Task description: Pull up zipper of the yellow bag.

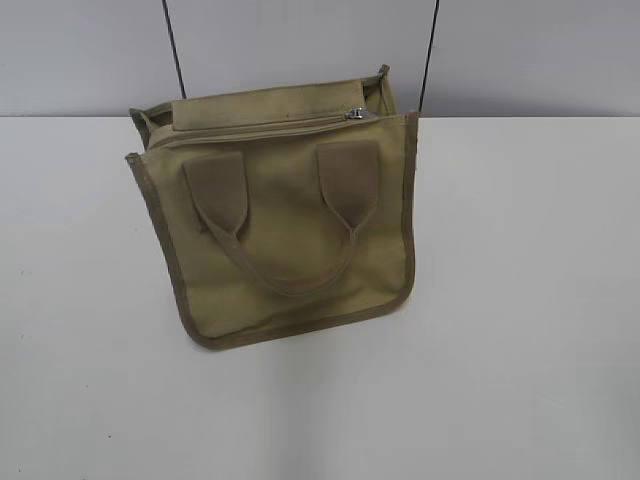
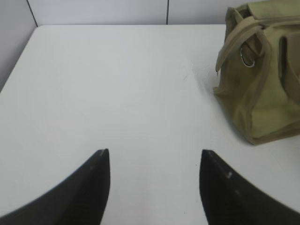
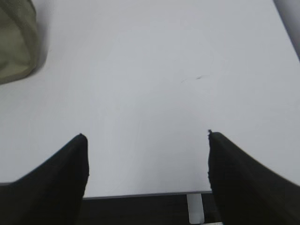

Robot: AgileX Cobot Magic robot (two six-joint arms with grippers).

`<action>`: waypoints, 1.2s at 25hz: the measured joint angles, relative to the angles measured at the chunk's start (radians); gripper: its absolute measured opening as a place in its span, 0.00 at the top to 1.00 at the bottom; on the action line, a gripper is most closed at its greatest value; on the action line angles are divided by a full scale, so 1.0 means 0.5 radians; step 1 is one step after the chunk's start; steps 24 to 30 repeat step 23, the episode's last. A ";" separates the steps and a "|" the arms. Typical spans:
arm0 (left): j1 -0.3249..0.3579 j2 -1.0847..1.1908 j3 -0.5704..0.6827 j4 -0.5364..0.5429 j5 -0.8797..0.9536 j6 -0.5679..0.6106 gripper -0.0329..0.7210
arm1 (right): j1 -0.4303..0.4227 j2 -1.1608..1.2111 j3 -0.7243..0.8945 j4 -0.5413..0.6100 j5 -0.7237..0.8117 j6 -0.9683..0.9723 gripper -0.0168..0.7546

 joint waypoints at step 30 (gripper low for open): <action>0.043 -0.011 0.000 0.001 0.000 0.000 0.40 | -0.186 -0.150 0.004 0.159 -0.002 0.000 0.23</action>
